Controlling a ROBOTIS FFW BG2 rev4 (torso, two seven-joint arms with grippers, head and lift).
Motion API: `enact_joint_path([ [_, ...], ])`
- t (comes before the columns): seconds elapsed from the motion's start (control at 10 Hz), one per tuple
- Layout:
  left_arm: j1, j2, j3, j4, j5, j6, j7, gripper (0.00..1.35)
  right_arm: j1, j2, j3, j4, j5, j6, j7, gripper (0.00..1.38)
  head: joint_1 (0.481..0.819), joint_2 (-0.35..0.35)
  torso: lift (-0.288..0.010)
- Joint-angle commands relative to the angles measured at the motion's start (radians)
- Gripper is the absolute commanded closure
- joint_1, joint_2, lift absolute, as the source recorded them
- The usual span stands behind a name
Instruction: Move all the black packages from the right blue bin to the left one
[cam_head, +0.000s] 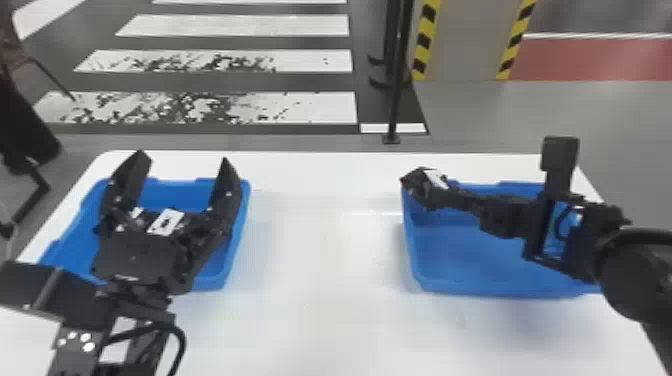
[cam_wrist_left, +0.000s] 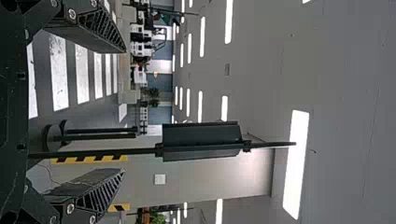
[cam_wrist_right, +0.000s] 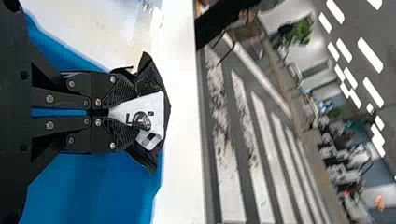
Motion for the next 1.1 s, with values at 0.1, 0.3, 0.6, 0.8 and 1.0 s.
enact_joint_path([
  [0.1, -0.016, 0.027, -0.090, -0.005, 0.083, -0.005, 0.000, 0.17, -0.042, -0.016, 0.124, 0.012, -0.078, -0.150, 0.083, 1.18, 0.688, 0.051, -0.176],
  [0.3, -0.040, 0.047, -0.145, -0.007, 0.037, 0.002, 0.000, 0.17, -0.054, -0.028, 0.242, -0.007, -0.189, -0.175, 0.111, 1.18, 0.670, 0.079, -0.176],
  [0.6, -0.065, 0.060, -0.189, -0.007, -0.008, 0.123, 0.000, 0.17, -0.071, -0.032, 0.332, -0.039, -0.241, -0.179, 0.121, 1.18, 0.683, 0.127, -0.176],
  [0.8, -0.058, 0.060, -0.191, -0.005, 0.123, 0.196, -0.003, 0.17, -0.076, -0.032, 0.360, -0.044, -0.277, -0.197, 0.127, 1.18, 0.691, 0.142, -0.176],
  [1.0, -0.050, 0.060, -0.195, 0.007, 0.277, 0.196, -0.006, 0.17, -0.071, -0.034, 0.391, -0.039, -0.301, -0.206, 0.127, 1.18, 0.695, 0.160, -0.176],
])
